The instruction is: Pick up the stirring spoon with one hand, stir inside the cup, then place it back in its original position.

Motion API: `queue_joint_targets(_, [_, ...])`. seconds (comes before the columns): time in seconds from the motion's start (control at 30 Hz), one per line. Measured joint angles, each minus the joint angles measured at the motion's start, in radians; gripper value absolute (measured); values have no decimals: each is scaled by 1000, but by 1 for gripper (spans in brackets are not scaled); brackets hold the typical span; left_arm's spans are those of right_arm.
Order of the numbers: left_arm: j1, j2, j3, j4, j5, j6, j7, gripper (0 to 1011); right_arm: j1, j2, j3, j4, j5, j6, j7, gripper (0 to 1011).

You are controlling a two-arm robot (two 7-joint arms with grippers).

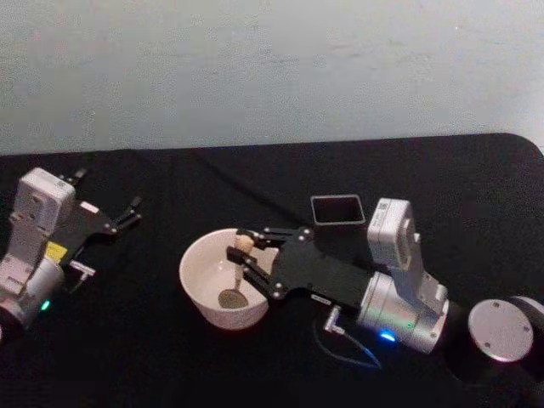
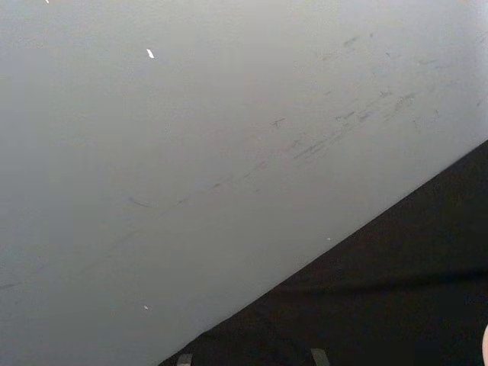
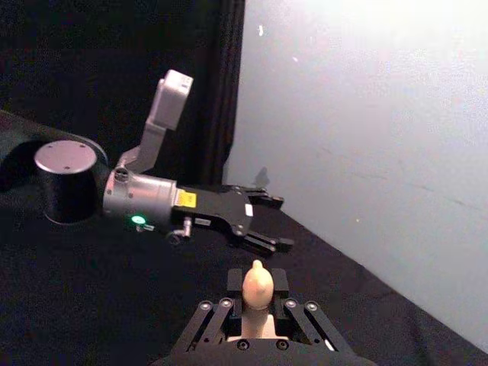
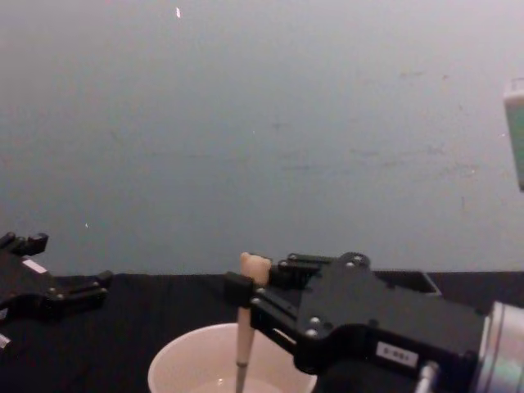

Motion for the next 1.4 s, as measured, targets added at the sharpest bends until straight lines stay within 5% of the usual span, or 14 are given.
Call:
queue_joint_targets(0.5, [0,0,0,0,0,0,0,1001,76,-80,-8,107,-58,-28,-72,215])
queue_joint_targets(1.4, [0,0,0,0,0,0,0,1001,82,-73,33,131,-83,-35,-86,215])
